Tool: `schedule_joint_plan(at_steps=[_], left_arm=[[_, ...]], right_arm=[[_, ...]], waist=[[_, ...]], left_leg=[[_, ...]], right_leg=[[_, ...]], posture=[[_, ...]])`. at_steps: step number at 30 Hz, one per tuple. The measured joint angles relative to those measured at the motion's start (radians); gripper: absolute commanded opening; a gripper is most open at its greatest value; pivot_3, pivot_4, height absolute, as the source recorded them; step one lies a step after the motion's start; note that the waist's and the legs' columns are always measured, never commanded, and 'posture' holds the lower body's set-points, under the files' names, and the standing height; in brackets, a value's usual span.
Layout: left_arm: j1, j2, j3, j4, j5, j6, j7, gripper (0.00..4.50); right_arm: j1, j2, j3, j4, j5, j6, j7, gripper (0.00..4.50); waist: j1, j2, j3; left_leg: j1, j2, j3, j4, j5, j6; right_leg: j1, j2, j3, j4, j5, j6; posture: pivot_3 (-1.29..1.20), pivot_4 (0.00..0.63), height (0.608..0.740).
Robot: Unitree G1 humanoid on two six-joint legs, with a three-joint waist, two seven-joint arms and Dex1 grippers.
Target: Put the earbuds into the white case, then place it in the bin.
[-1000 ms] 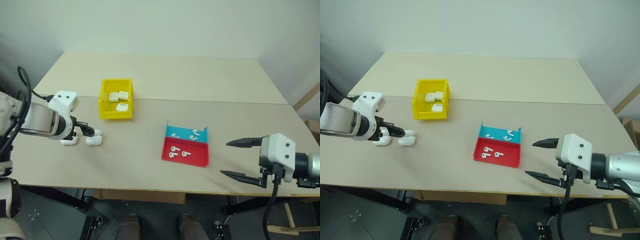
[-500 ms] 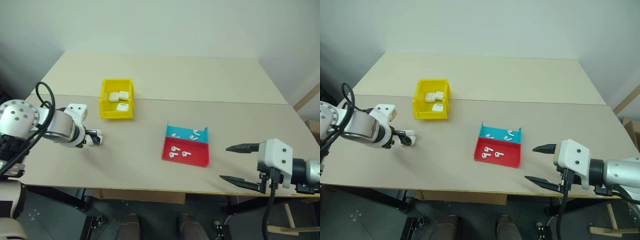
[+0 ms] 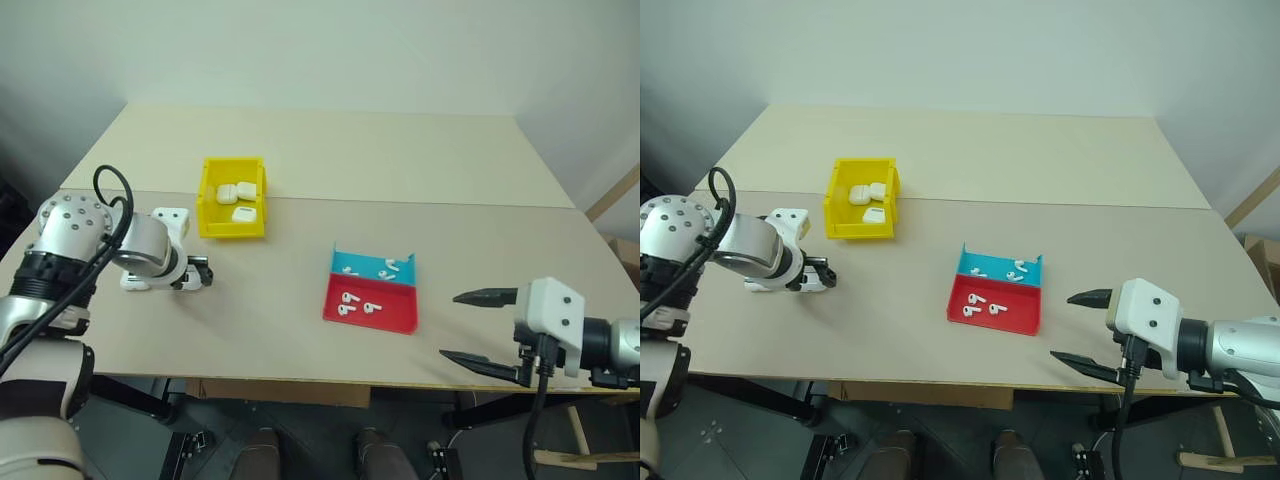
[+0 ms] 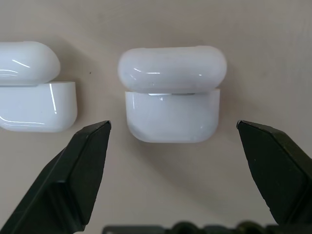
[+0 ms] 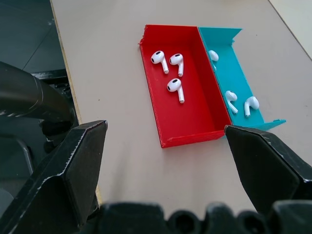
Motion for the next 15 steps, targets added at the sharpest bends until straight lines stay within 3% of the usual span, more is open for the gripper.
schedule_joint_plan(at_steps=[15], left_arm=[[-0.035,-0.131,0.175,0.063,0.399,0.114,-0.198,4.5]], right_arm=[[0.001,0.0,0.001,-0.003,-0.019,0.003,-0.012,4.47]], waist=[[0.0,0.0,0.0]], left_leg=[[-0.001,0.0,-0.001,0.0,0.0,-0.001]], right_leg=[[0.0,0.0,-0.001,0.0,0.0,0.0]], posture=[[0.0,0.15,0.74]])
